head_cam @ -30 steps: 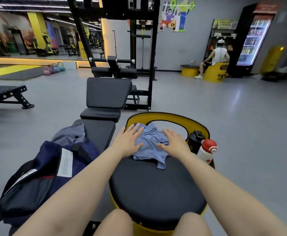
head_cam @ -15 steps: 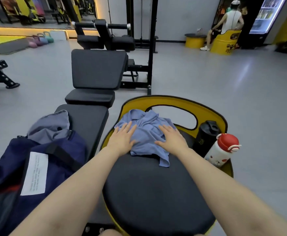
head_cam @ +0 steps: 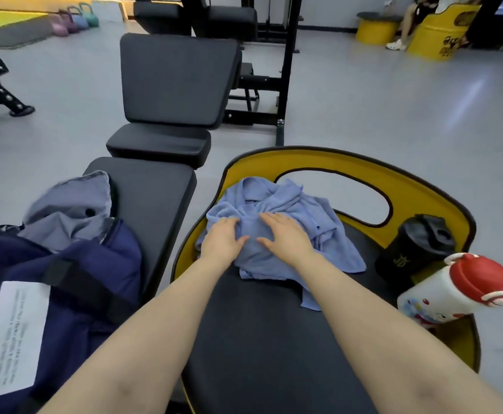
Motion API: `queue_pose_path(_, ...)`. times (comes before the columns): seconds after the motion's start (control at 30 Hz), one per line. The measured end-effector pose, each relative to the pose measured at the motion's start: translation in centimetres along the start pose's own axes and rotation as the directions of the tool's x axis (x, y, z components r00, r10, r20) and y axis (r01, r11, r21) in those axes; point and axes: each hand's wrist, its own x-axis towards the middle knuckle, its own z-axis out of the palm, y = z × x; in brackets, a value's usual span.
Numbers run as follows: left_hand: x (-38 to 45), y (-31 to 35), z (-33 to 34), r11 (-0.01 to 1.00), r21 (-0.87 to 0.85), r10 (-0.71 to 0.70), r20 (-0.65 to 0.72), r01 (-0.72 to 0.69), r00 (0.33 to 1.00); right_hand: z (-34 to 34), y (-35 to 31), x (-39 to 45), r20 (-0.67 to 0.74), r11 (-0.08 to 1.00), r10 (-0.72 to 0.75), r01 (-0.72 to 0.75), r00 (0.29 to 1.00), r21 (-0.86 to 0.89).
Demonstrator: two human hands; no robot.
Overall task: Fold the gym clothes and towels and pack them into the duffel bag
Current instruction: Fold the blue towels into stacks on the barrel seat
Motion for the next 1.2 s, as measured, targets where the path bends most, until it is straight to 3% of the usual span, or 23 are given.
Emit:
queue_pose_path(0.1,0.8,0.4,0.0,0.994,-0.092,-0.059,-0.023,0.057,0.998,0.4,-0.5,1.3,0.007,0.999,0.042,-0.042,0.999,0.019)
queue_pose_path(0.27,0.5,1.1,-0.4,0.948,-0.303,-0.081,0.073,0.100,0.994,-0.7,-1.0,0.8,-0.030,0.986,0.126,-0.122,0.992,0.113)
queue_pose_path(0.4,-1.2,2.4,-2.1,0.921,-0.386,-0.008,0.091,0.043,0.996,-3.3,-1.7,-1.6,-0.076,0.968,0.181,-0.164,0.981,0.192)
queue_pose_path(0.57,-4.0,5.9,-6.3,0.866,-0.495,0.062,-0.024,-0.066,0.998,-8.1,-4.1,-5.9,-0.251,0.957,0.209,-0.145,0.945,0.250)
queue_pose_path(0.77,-8.3,10.8,-13.7,0.842,-0.459,0.250,-0.134,-0.284,0.959,-15.5,-7.3,-11.4,-0.410,0.950,0.214,-0.092,0.887,0.297)
queue_pose_path(1.2,-17.9,19.4,-28.6,0.802,-0.340,0.342,-0.413,-0.491,0.844,-29.9,-15.2,-19.3,-0.667,0.962,0.138,0.062,0.732,0.267)
